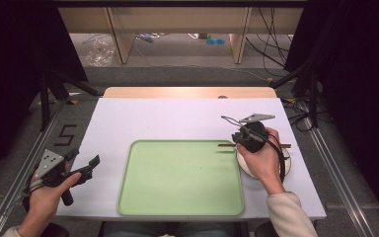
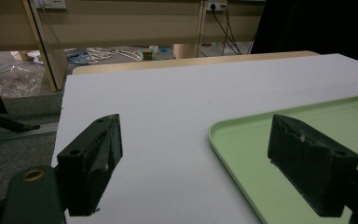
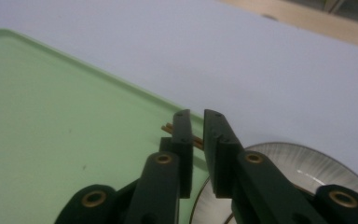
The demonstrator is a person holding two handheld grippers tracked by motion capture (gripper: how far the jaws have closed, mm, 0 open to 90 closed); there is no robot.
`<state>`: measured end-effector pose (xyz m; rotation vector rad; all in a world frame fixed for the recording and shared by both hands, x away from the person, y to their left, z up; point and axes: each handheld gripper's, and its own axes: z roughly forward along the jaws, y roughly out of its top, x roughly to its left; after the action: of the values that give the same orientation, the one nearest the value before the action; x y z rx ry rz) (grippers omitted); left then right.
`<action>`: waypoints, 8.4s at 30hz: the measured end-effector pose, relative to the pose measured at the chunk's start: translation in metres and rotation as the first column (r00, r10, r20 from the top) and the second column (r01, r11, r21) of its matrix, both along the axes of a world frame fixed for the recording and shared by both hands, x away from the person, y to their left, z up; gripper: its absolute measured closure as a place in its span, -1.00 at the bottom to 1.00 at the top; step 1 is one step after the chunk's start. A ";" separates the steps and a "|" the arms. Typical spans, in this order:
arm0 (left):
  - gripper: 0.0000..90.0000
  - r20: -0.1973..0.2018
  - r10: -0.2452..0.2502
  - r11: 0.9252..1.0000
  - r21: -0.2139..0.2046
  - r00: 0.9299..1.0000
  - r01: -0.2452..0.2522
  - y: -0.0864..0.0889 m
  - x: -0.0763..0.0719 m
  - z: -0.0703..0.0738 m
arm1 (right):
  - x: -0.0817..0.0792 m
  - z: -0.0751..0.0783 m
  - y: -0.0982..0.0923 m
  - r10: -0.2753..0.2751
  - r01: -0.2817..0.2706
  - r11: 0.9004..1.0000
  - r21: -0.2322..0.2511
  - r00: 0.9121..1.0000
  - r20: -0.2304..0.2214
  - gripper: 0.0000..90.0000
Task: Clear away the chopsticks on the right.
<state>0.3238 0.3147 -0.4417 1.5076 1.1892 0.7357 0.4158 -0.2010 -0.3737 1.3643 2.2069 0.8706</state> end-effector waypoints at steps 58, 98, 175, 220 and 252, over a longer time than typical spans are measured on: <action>-0.58 -0.003 -0.006 1.000 -0.001 1.000 0.006 0.000 0.000 -0.001 | 0.081 -0.049 -0.010 -0.224 0.169 0.967 -0.191 0.922 -0.315 1.00; -0.58 -0.002 -0.008 1.000 0.002 1.000 0.008 0.001 0.001 -0.001 | 0.098 -0.060 0.038 0.451 -0.617 0.540 -0.572 0.786 -0.423 0.78; -0.57 -0.006 -0.008 1.000 -0.006 1.000 0.008 0.001 0.000 -0.001 | 0.060 0.063 0.019 0.197 -0.268 0.962 0.061 0.827 0.527 0.95; -0.56 -0.006 -0.007 1.000 -0.010 1.000 0.007 0.001 0.000 -0.001 | 0.072 0.018 0.061 0.098 -0.075 0.990 0.121 0.977 -0.191 0.94; -0.56 -0.007 -0.007 1.000 -0.010 1.000 0.007 0.001 0.000 -0.001 | 0.079 -0.056 0.072 -0.102 0.081 0.995 -0.062 0.826 -0.555 0.87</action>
<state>0.3241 0.3157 -0.4424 1.5067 1.1908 0.7186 0.4949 -0.1291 -0.4292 1.8748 2.5222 0.4172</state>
